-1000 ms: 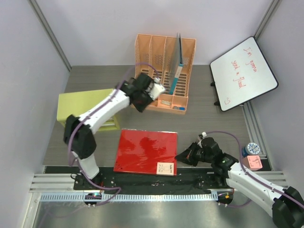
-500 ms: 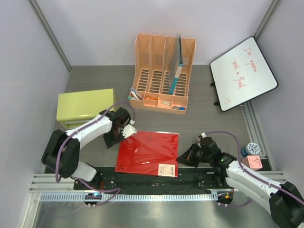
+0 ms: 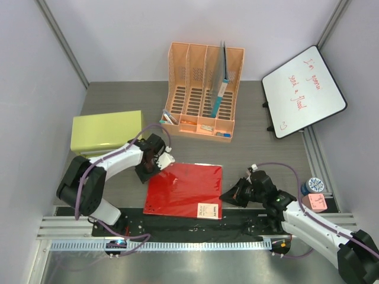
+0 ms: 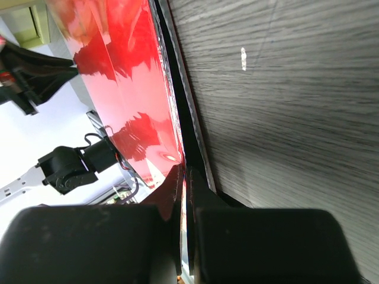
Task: Organize the desk
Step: Pick up the folder from the corner of the board.
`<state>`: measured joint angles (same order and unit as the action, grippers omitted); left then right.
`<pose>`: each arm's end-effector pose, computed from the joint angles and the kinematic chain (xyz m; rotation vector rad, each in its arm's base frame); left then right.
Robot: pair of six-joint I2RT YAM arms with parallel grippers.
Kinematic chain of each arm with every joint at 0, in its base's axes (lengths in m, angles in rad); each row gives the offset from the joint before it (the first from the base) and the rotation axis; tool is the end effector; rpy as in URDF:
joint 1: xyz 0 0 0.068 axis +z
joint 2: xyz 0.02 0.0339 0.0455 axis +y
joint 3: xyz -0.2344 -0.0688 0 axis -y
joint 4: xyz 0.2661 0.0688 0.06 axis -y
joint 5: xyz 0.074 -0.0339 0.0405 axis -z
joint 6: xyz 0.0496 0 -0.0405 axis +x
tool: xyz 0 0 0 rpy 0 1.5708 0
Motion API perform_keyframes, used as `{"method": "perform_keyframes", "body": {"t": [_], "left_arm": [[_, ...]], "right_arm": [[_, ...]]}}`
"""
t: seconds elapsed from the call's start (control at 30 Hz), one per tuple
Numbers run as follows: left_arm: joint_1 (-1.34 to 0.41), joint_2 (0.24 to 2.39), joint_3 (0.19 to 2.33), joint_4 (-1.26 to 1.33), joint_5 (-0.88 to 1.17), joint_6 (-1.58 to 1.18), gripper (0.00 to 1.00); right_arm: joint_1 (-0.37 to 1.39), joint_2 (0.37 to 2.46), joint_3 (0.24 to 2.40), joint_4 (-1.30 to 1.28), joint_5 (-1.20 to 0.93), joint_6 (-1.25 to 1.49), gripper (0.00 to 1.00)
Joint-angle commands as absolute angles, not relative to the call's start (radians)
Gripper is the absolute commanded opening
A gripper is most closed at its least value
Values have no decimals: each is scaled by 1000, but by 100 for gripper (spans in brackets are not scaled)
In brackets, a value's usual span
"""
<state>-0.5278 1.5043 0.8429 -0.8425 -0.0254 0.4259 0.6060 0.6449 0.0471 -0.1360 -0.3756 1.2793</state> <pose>0.2248 -0.1296 0.1080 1.4094 2.7311 0.0337 0.1340 0.1150 0.0738 0.6661 2.5838 1.2537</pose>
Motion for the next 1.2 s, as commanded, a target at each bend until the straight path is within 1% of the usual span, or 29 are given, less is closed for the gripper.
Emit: {"method": "perform_keyframes", "body": {"t": [0.0, 0.23, 0.27, 0.3, 0.33, 0.4, 0.43, 0.47, 0.5, 0.7, 0.97, 1.03, 1.07, 1.17], "left_arm": [[-528, 1561, 824, -767, 48, 390, 18], [-541, 1605, 842, -724, 69, 365, 18], [-551, 1608, 844, -721, 68, 365, 18], [-554, 1614, 845, -719, 67, 361, 18], [-557, 1617, 853, -718, 66, 357, 18], [-566, 1615, 861, -718, 66, 357, 18], [-569, 1617, 867, -718, 66, 356, 18], [-575, 1618, 870, -718, 64, 353, 18], [-580, 1618, 876, -719, 66, 351, 18], [-615, 1629, 893, -719, 71, 331, 18], [-667, 1654, 907, -704, 83, 305, 18], [-673, 1658, 908, -700, 83, 302, 18], [-679, 1660, 908, -699, 81, 301, 18], [-686, 1657, 907, -699, 80, 305, 18]], "right_arm": [[601, 623, 46, -278, -348, 1281, 1], [600, 624, 43, -293, -365, 1269, 2], [600, 629, 41, -296, -370, 1266, 8], [600, 641, 44, -319, -373, 1256, 18], [601, 647, 48, -330, -373, 1244, 33], [601, 658, 55, -348, -377, 1230, 50], [601, 673, 58, -353, -379, 1227, 55], [601, 676, 61, -357, -379, 1220, 57], [600, 684, 63, -359, -379, 1215, 62], [600, 724, 66, -342, -374, 1206, 63], [601, 732, 23, -273, -399, 1255, 61], [601, 726, 23, -300, -416, 1246, 60], [601, 713, 28, -377, -416, 1233, 59], [603, 628, 51, -500, -411, 1204, 59]]}}
